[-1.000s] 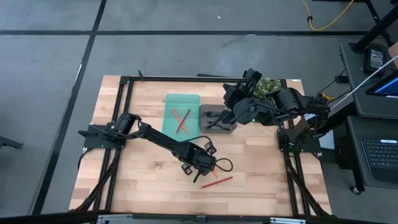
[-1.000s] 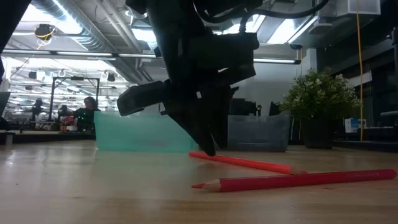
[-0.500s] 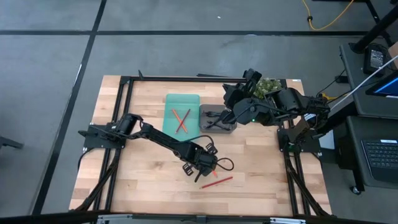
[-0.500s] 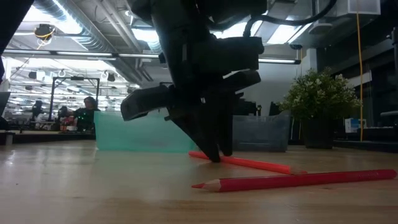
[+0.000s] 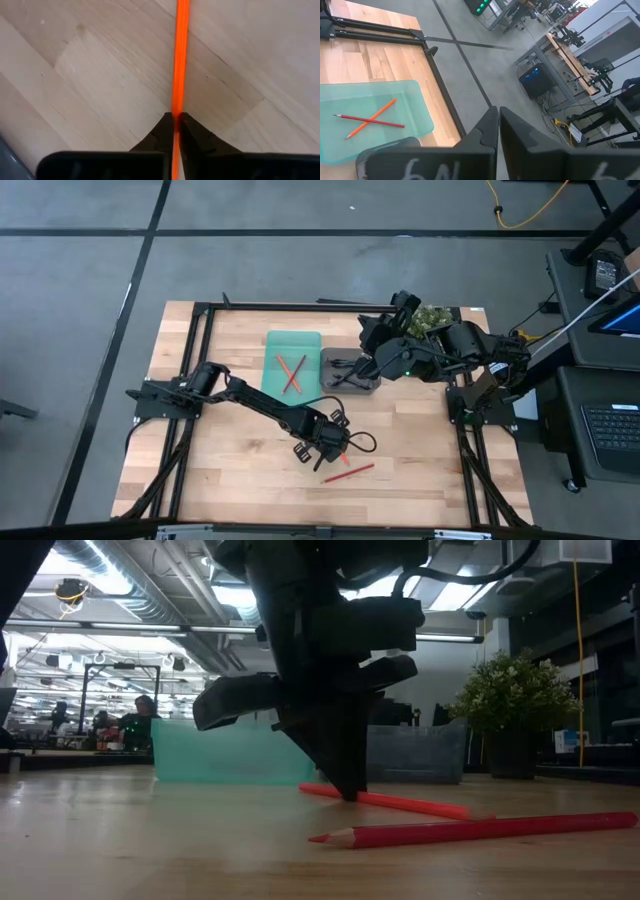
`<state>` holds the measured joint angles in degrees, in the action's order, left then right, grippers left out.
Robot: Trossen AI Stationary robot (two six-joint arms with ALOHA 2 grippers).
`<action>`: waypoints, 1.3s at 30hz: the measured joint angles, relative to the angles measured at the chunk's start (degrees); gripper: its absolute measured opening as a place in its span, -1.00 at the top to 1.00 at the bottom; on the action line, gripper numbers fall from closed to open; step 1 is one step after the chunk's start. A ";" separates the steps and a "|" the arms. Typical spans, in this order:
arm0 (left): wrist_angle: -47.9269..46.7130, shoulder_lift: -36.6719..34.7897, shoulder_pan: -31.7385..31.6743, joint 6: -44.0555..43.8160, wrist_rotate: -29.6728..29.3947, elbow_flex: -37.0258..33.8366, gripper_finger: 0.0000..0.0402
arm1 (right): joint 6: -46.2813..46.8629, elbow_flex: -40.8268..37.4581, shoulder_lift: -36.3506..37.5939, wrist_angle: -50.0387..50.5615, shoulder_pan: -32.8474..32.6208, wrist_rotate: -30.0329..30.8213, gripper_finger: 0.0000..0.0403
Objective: Sort pens & pencils
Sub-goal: Put the orange colored pencil into the green bin
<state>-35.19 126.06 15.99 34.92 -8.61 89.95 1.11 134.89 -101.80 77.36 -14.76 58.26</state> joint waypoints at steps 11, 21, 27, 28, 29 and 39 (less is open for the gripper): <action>-3.21 0.32 0.17 -3.81 -0.14 3.09 0.98 | 0.08 0.00 0.00 -0.04 0.00 -0.02 0.91; -11.14 0.71 0.66 -9.15 -3.35 9.47 0.99 | 0.30 0.00 -0.02 -0.06 0.00 -2.21 0.91; -16.29 0.63 1.44 -13.57 -6.65 11.28 0.99 | 0.30 0.00 -0.02 -0.66 0.00 -2.97 0.91; -17.06 0.63 1.54 -14.69 -6.92 11.32 0.99 | 0.32 0.00 -0.02 -0.90 0.00 -2.97 0.91; -17.38 0.63 1.66 -15.87 -6.92 11.37 0.99 | 0.30 0.00 -0.02 -1.02 0.00 -2.97 0.91; -14.27 0.52 2.34 -16.07 -8.26 11.50 0.98 | 1.62 -0.02 -0.02 -1.65 -0.04 -6.13 0.91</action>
<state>-49.46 126.58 18.33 18.86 -16.87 101.45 2.73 134.87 -101.82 75.70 -14.81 52.13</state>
